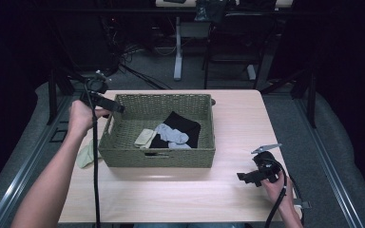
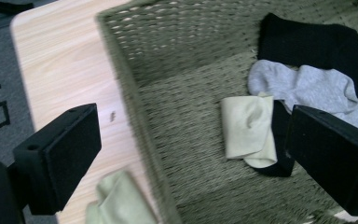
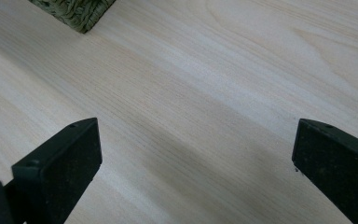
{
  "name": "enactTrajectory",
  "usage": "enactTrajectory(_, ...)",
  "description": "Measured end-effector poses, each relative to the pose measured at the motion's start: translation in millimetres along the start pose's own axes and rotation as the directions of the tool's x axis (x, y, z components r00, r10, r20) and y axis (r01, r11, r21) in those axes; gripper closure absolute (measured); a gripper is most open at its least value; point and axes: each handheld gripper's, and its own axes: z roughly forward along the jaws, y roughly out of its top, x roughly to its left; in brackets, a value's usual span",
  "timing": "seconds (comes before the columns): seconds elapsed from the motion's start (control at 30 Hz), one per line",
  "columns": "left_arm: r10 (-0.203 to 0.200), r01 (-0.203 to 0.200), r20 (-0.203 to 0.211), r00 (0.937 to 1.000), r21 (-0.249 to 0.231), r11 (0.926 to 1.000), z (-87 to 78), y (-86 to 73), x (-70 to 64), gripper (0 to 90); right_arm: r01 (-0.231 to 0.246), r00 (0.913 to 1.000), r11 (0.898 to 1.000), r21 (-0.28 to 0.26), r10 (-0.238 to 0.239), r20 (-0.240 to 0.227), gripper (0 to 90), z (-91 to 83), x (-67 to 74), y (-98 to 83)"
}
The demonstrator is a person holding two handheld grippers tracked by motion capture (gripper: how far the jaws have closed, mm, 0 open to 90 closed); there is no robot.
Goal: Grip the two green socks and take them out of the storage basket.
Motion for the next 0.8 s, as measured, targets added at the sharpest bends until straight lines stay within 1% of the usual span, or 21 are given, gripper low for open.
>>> enactTrajectory(0.03, 0.005, -0.006, 0.003, 1.0000, 0.002, 1.0000, 3.4, 1.5, -3.4, 3.3, 0.003, 1.0000, 1.000, 0.002, -0.003, -0.002, 0.6, -0.1, -0.5, 0.1)
enactTrajectory(0.07, 0.013, -0.013, 0.006, 0.9999, 0.010, 0.9999, 6.5, 3.1, -6.5, 3.2, -0.006, 0.9999, 1.000, -0.007, 0.006, 0.010, 0.6, 0.9, 0.2, 0.1)
enactTrajectory(0.2, 0.038, -0.039, 0.015, 0.9991, 0.028, 0.9989, 18.4, 7.6, -16.6, 3.3, -0.002, 1.0000, 1.000, -0.004, 0.002, 0.008, 0.6, 0.7, -0.2, 0.0)
enactTrajectory(0.27, 0.043, -0.044, 0.025, 0.9988, 0.036, 0.9984, 23.8, 8.7, -19.4, 3.3, 0.003, 1.0000, 1.000, -0.001, -0.003, -0.004, 0.6, -0.5, -0.9, -0.1)
enactTrajectory(0.33, 0.045, -0.046, 0.023, 0.9987, 0.042, 0.9981, 30.3, 8.7, -21.9, 3.4, 0.000, 1.0000, 1.000, -0.004, 0.000, 0.003, 0.7, -0.9, -0.9, -0.4)
enactTrajectory(0.37, 0.046, -0.048, 0.031, 0.9985, 0.053, 0.9975, 33.0, 8.9, -22.2, 3.4, -0.002, 1.0000, 1.000, -0.006, 0.002, 0.002, 0.7, -1.1, -1.1, -0.6)
enactTrajectory(0.43, 0.045, -0.047, 0.036, 0.9983, 0.055, 0.9974, 39.4, 8.4, -23.4, 3.7, -0.003, 1.0000, 1.000, -0.006, 0.003, 0.002, 0.6, -1.3, -1.2, -0.7)
enactTrajectory(0.57, 0.055, -0.059, 0.056, 0.9969, 0.076, 0.9954, 52.3, 7.6, -29.0, 4.3, -0.002, 1.0000, 1.000, -0.005, 0.002, 0.000, 0.7, -1.0, -0.3, -0.3)
enactTrajectory(0.7, 0.070, -0.077, 0.077, 0.9946, 0.101, 0.9918, 66.9, 7.2, -36.3, 5.3, -0.002, 1.0000, 1.000, -0.008, 0.002, -0.001, 0.6, -0.9, -0.5, -0.6)
enactTrajectory(0.77, 0.070, -0.079, 0.086, 0.9938, 0.110, 0.9908, 74.1, 6.6, -40.0, 6.1, -0.005, 1.0000, 1.000, -0.007, 0.005, 0.004, 0.7, -1.4, -0.5, -0.9)
enactTrajectory(0.8, 0.079, -0.090, 0.094, 0.9924, 0.122, 0.9884, 80.6, 6.1, -42.7, 6.6, -0.001, 1.0000, 1.000, -0.010, 0.001, 0.004, 0.6, -1.9, -0.6, -0.8)
